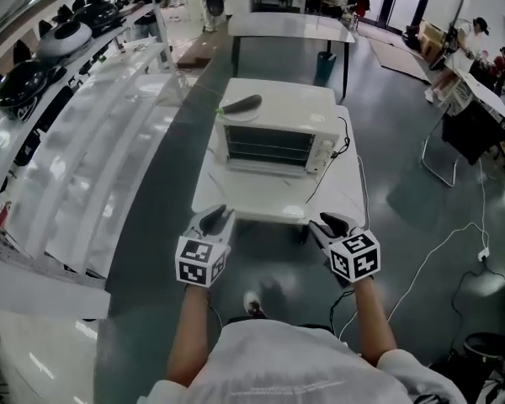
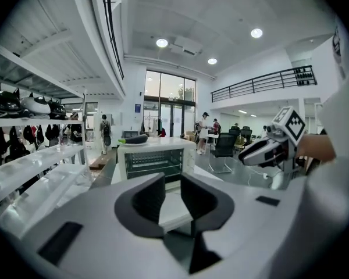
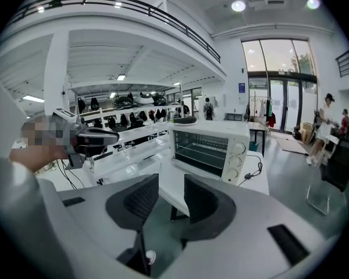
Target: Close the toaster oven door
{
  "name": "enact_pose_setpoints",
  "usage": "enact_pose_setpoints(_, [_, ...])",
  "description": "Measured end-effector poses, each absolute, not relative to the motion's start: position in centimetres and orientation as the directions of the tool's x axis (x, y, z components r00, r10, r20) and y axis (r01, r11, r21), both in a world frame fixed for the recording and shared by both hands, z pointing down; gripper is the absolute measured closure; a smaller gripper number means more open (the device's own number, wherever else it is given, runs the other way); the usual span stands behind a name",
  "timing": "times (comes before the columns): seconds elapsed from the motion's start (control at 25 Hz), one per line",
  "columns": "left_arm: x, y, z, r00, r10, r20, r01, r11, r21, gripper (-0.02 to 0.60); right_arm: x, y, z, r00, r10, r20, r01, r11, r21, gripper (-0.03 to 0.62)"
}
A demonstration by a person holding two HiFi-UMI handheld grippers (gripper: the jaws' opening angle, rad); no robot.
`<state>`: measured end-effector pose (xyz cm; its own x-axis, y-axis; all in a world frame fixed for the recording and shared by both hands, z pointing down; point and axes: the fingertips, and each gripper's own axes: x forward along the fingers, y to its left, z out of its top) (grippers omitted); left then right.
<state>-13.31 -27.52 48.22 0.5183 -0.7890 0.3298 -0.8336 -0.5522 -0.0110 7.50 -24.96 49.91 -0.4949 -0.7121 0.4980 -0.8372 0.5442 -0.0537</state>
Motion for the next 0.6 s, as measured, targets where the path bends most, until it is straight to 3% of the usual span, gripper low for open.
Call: enact_pose_setpoints(0.6, [-11.5,-31.2,57.7,0.591,-0.650,0.477,-0.773,-0.625,0.106,0.494,8.9,-28.6,62.2,-0.364,-0.646,0.671,-0.915,0.383,-0.128,0.448])
